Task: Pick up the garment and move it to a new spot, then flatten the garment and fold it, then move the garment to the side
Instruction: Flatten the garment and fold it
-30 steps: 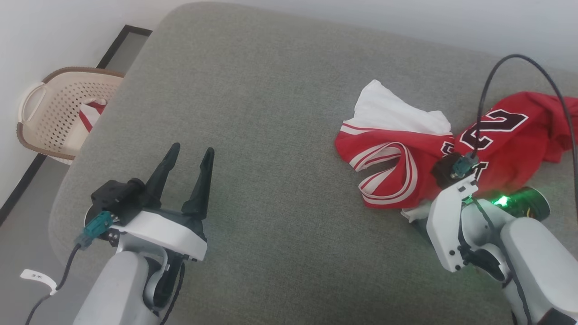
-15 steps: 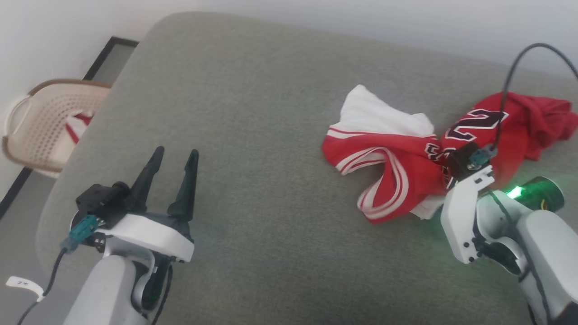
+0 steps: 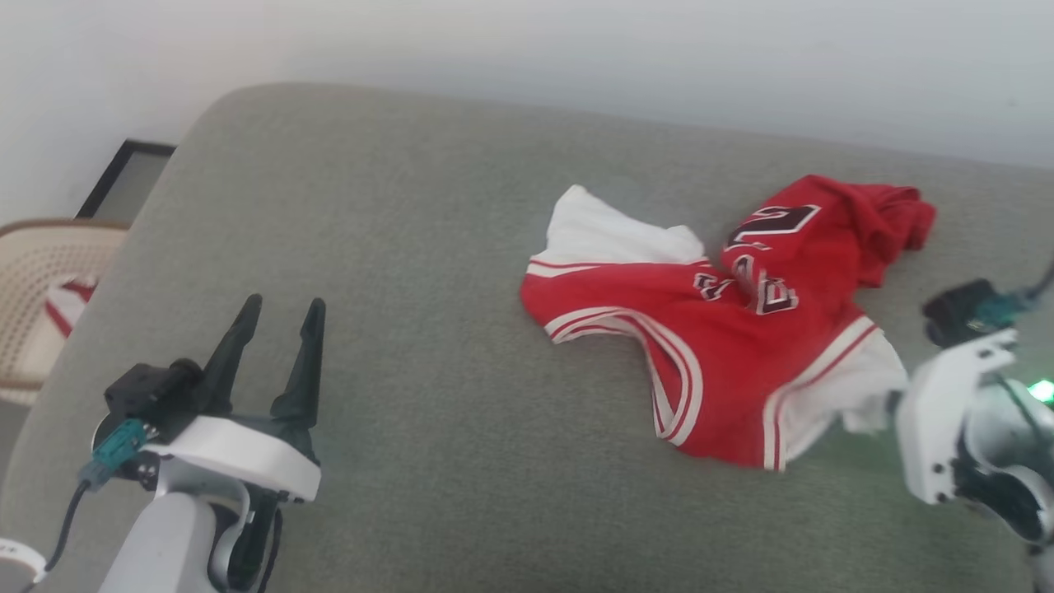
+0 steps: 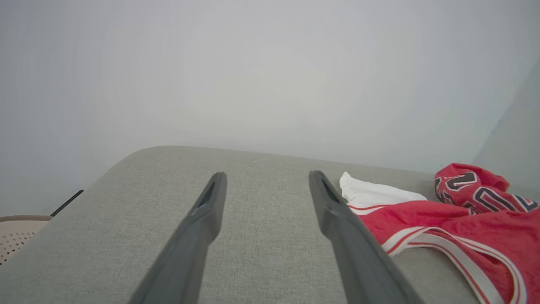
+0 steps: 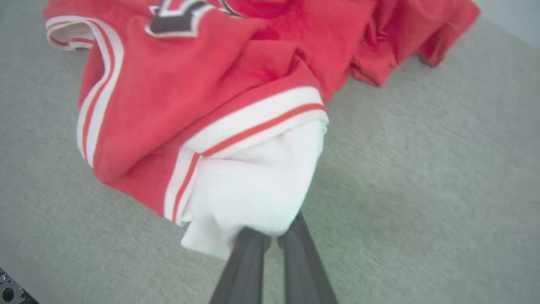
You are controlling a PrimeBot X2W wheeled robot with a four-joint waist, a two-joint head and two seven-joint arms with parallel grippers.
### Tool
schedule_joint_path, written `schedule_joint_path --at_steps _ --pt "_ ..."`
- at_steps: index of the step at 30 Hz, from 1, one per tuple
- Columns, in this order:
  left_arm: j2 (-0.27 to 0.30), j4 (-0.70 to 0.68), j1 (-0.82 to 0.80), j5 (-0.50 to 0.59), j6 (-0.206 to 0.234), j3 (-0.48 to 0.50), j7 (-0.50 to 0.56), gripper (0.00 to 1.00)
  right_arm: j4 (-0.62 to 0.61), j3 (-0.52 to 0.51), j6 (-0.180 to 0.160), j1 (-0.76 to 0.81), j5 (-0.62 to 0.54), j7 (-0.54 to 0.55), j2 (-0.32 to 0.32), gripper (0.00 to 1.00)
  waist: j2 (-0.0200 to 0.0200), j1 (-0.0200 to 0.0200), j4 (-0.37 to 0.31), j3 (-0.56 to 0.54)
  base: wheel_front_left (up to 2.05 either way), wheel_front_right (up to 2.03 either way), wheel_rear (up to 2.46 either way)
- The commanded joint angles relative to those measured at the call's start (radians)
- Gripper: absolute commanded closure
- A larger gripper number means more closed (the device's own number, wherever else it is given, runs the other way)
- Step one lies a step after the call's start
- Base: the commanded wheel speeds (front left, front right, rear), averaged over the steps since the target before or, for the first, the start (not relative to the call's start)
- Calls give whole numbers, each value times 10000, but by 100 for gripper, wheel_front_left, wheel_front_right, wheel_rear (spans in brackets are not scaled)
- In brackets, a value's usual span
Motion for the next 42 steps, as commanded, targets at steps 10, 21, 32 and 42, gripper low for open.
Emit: schedule_joint_path --at_steps 10,21,32,42 --pt "236 -105 446 30 50 199 -50 0 532 -1791 1 983 -98 -14 -51 100 0 0 -584 -403 0 0 0" --pt "308 -181 379 17 75 84 -45 0 2181 -3243 1 745 -575 -162 -568 100 0 0 -583 -327 0 0 0" --pt "329 -173 249 -23 70 -138 90 0 3959 -2902 1 134 -739 -568 -194 100 0 0 -445 -208 0 0 0" --pt "499 -157 183 -65 90 -251 341 0 5225 -2419 1 -680 -615 -1172 -50 0 0 0 -675 -429 0 0 0"
